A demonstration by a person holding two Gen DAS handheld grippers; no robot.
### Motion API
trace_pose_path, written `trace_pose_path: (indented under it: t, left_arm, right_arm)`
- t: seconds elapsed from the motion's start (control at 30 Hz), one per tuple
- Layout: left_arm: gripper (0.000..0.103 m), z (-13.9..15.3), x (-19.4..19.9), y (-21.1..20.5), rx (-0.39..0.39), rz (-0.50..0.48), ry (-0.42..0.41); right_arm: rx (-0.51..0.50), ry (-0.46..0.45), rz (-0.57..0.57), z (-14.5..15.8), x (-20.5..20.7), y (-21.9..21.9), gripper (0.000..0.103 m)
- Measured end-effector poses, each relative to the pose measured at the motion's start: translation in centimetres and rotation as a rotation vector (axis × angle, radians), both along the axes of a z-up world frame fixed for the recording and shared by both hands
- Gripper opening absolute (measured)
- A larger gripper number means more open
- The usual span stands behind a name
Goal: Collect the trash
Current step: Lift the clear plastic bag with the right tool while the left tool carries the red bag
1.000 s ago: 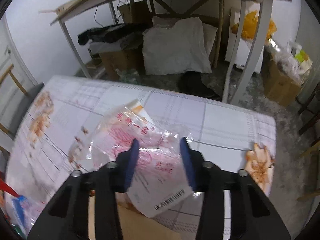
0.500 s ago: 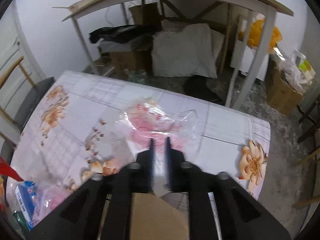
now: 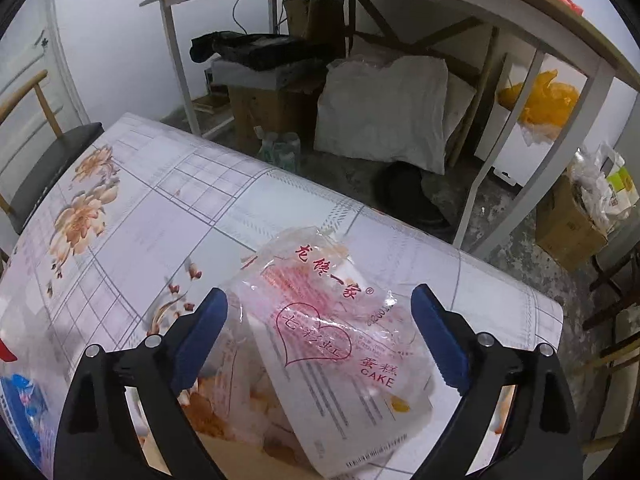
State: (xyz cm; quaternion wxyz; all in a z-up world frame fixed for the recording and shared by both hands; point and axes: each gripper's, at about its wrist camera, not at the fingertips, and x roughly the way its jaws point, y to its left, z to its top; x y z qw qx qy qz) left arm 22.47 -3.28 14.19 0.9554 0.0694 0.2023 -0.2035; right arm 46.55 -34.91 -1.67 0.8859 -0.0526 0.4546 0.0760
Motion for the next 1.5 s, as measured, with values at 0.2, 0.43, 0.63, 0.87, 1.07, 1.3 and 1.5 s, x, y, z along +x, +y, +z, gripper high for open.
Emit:
trace_pose_path:
  t: [0.2, 0.43, 0.63, 0.87, 1.07, 1.3, 1.5]
  left_arm:
    - [0.0, -0.1, 0.0, 0.0, -0.005, -0.002, 0.001]
    - [0.0, 0.2, -0.4, 0.2, -0.015, 0.003, -0.005]
    - [0.0, 0.8, -1.0, 0.9, -0.026, 0.011, -0.017]
    - [0.0, 0.9, -1.2, 1.7, -0.037, 0.024, -0.02]
    - [0.0, 0.4, -1.1, 2.3, -0.05, 0.034, -0.008]
    - [0.0, 0.0, -0.6, 2.4, -0.035, 0.044, 0.005]
    - [0.0, -0.2, -0.1, 2.7, -0.035, 0.05, 0.012]
  right_arm:
    - [-0.097, 0.006, -0.033, -0.3, -0.5, 0.6, 0.057]
    - [-0.09, 0.036, -0.05, -0.5, -1.5, 0.7, 0.005]
    - [-0.069, 0.022, -0.041, 0.3, -3.0, 1.4, 0.004]
    - [0.01, -0.033, -0.035, 2.6, -5.0, 0.9, 0.004]
    - [-0.045, -0.109, -0.004, 4.2, -2.8, 2.4, 0.087]
    - [-0.278, 0.064, 0.079, -0.9, 3.4, 5.4, 0.093]
    - [-0.198, 0.046, 0.019, -0.4, 3.4, 4.2, 0.065]
